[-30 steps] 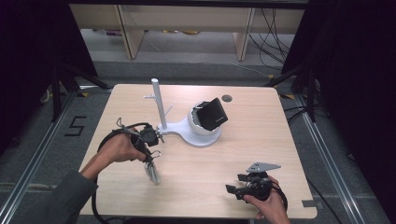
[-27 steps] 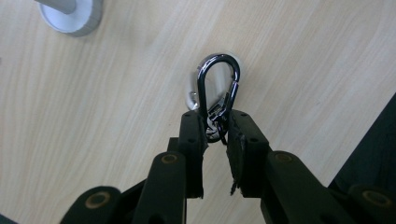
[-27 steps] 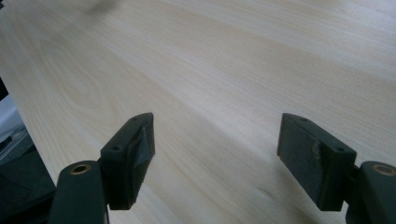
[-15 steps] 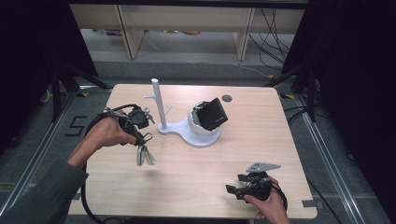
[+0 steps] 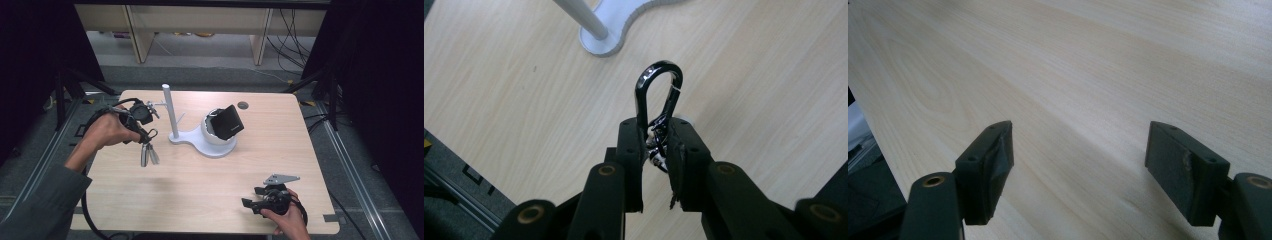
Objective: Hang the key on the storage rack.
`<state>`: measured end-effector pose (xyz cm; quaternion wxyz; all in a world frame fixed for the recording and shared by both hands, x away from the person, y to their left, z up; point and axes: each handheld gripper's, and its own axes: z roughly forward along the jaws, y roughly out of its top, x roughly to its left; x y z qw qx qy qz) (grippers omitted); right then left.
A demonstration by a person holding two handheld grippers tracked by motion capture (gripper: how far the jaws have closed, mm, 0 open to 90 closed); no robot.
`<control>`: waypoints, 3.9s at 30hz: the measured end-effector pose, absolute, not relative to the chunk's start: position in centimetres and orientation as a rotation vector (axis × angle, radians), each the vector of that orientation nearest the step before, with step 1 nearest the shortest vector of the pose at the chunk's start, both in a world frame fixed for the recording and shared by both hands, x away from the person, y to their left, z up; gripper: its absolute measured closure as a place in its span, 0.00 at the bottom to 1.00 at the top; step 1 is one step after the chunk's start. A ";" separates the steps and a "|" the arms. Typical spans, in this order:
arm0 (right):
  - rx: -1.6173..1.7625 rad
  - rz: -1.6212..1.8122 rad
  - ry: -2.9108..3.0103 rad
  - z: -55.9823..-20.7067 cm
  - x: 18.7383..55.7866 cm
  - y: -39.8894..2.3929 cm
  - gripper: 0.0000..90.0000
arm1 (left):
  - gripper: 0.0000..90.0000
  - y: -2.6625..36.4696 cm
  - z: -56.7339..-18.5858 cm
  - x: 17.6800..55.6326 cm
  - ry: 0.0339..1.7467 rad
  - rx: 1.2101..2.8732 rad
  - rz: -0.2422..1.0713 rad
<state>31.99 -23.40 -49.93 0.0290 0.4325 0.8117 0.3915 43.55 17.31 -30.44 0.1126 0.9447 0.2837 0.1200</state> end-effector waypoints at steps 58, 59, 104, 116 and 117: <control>1.329 1.207 2.520 -50.0 32.0 -23.3 0.32 | 0.85 17.8 -30.5 52.2 1.130 2.573 0.333; 1.329 1.207 2.521 -50.0 32.0 -23.3 0.32 | 0.85 17.8 -30.5 52.2 1.125 2.581 0.325; 1.303 1.221 2.497 -49.9 32.2 -23.6 0.32 | 0.44 18.9 -29.3 49.3 1.147 2.518 0.303; 1.346 1.230 2.488 -49.9 32.1 -23.7 0.32 | 0.34 20.0 -29.9 46.4 1.079 2.465 0.304; 1.347 1.241 2.488 -49.9 32.1 -23.7 0.32 | 0.33 20.1 -30.1 46.1 1.073 2.464 0.300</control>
